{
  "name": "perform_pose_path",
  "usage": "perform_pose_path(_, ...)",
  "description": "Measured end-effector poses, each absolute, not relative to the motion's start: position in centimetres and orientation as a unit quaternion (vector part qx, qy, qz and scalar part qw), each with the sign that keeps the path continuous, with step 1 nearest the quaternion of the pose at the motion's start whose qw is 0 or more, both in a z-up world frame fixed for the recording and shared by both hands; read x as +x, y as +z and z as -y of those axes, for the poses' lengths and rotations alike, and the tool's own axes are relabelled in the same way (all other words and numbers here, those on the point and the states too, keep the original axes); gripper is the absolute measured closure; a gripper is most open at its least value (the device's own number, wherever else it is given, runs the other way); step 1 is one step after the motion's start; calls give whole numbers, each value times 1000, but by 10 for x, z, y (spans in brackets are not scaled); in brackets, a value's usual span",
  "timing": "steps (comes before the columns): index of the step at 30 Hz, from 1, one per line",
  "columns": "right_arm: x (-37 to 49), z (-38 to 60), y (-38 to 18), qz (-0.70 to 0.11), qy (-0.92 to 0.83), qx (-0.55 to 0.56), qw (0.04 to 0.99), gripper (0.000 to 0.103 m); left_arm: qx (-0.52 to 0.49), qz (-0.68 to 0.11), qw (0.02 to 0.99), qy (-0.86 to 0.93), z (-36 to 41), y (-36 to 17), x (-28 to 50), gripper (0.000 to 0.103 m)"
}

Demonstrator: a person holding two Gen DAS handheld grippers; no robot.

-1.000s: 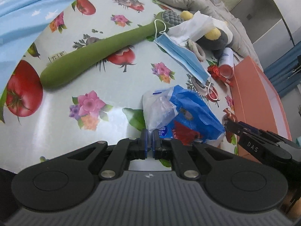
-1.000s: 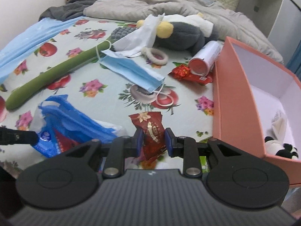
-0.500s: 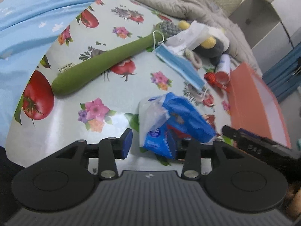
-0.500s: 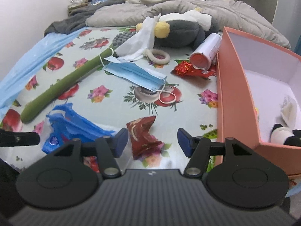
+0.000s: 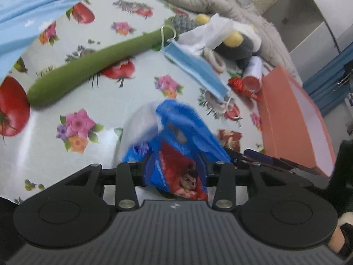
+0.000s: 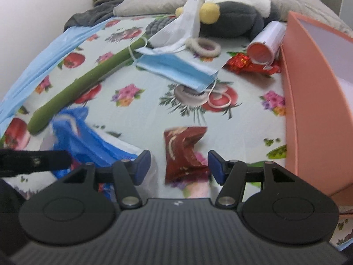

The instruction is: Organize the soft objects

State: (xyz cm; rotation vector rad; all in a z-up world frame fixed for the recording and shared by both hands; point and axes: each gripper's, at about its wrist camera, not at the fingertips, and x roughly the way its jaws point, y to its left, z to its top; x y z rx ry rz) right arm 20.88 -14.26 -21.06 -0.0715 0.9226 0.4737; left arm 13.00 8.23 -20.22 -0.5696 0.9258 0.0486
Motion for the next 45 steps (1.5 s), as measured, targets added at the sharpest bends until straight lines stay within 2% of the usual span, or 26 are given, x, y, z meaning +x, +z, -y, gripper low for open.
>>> perform_pose_path(6, 203, 141, -220, -453, 218, -25, 864, 49, -291, -441, 848, 41, -93, -209, 136, 56)
perform_pose_path(8, 201, 140, -220, -454, 220, -24, 863, 57, -297, -437, 848, 38, -95, -207, 136, 53)
perform_pose_path(10, 200, 139, -220, -454, 220, -25, 863, 69, -306, -433, 847, 39, -96, -205, 136, 43)
perform_pose_path(11, 199, 139, -220, -455, 222, -24, 862, 70, -310, -430, 847, 37, -96, -205, 135, 42)
perform_pose_path(19, 182, 132, -217, -457, 243, -21, 855, 70, -321, -421, 848, 21, -83, -200, 138, 35)
perform_pose_path(30, 158, 115, -215, -453, 289, -40, 842, 70, -288, -434, 852, 48, -84, -207, 144, 36)
perform_pose_path(38, 164, 125, -183, -402, 264, -57, 875, 68, -260, -439, 857, 70, -88, -216, 146, 53)
perform_pose_path(39, 167, 127, -181, -397, 258, -56, 879, 67, -259, -437, 858, 70, -89, -216, 145, 57)
perform_pose_path(42, 182, 133, -182, -397, 235, -47, 886, 53, -253, -435, 861, 70, -89, -215, 145, 62)
perform_pose_path(45, 194, 137, -186, -397, 221, -47, 890, 52, -249, -432, 864, 71, -88, -215, 144, 67)
